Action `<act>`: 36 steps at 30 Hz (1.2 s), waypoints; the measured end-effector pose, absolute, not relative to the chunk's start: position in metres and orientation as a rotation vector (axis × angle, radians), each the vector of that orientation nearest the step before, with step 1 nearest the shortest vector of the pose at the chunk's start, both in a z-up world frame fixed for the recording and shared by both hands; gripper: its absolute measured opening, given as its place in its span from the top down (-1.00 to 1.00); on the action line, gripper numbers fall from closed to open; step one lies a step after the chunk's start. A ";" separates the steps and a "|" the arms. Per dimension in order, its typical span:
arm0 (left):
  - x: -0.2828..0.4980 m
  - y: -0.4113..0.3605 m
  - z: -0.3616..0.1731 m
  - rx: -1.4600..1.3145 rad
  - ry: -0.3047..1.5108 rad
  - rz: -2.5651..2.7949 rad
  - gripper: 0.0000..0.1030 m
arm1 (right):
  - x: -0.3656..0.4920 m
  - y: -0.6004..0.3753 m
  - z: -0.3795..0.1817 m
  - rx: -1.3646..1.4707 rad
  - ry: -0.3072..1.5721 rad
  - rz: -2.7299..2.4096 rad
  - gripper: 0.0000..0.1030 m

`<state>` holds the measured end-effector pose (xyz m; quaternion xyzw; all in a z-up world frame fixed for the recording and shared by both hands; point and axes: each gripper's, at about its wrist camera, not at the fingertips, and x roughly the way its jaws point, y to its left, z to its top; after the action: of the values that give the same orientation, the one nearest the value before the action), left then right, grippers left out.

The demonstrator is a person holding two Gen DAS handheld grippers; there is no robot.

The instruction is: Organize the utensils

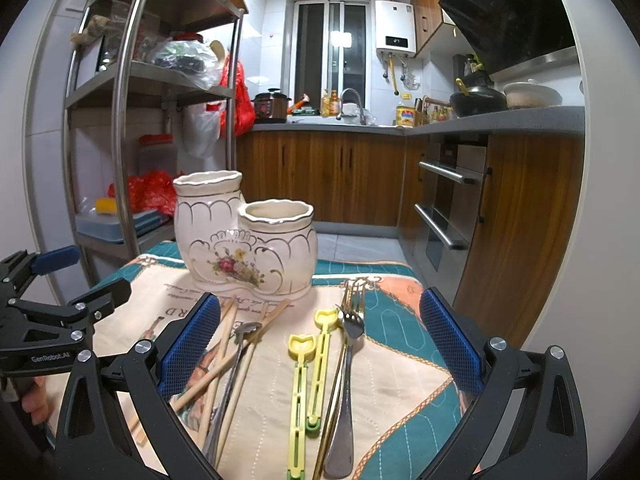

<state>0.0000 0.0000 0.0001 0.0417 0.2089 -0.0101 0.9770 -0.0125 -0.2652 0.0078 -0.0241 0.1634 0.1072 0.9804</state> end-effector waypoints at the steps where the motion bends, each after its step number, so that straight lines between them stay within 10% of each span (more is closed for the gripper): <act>1: 0.000 0.000 0.000 0.085 0.421 -0.020 -0.90 | -0.012 -0.265 0.008 -0.048 0.329 0.216 -0.93; 36: 0.009 0.002 -0.008 0.056 0.478 -0.022 -0.90 | -0.006 -0.265 0.003 -0.073 0.394 0.190 -0.93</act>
<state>0.0088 0.0017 -0.0078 0.0279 0.2365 -0.0110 0.9712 -0.0063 -0.2646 0.0033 -0.0362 0.1956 0.0943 0.9755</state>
